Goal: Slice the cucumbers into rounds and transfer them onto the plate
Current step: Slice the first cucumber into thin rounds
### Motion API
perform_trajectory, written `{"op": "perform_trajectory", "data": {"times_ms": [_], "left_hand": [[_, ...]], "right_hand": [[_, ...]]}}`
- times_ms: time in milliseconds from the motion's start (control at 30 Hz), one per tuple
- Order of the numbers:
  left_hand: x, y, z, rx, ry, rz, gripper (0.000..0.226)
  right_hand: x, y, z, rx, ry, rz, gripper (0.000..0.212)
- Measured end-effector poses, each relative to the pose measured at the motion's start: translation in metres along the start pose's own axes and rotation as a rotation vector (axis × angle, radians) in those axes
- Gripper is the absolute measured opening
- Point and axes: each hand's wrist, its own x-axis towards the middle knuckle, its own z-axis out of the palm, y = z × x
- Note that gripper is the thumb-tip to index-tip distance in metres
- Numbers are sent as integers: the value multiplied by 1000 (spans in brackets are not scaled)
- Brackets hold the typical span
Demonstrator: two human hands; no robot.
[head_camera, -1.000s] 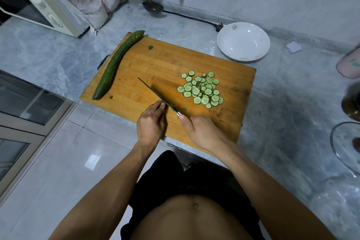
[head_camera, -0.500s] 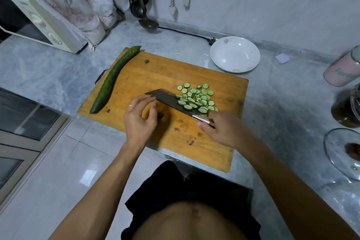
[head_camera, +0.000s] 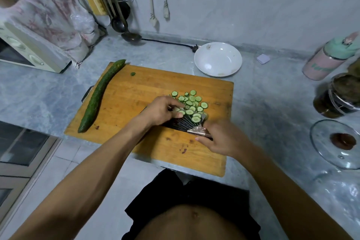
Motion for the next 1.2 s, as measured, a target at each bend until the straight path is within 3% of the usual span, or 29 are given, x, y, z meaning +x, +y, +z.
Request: {"op": "perform_trajectory", "data": {"times_ms": [133,267,400,533,600,667,800,1033,1200], "left_hand": [[14,-7,-1,109,160,-34,30],[2,-8,-10,74,228,-23,4],[-9,-5,-10,146,46,54,23],[3,1,-3,160,-139,-35,45],[5,1,0,135,-107,0,49],[2,5,3,96,-71,159,51],[-6,20,16,50,-201,388,57],[10,17,19,315,-272,225,68],[6,10,14,210,-63,182,57]], "right_hand": [[-2,-3,1,42,-31,54,50],[-6,2,-1,58,-29,104,48],[-9,3,-3,32,-20,96,48],[-10,0,-5,6,-57,80,50],[-10,-3,-6,-4,-76,88,49],[-11,-4,-7,6,-80,102,49],[-11,-3,-9,31,-64,124,48],[-14,-7,-9,35,-58,103,50],[-17,-8,-8,51,-55,139,46]]}}
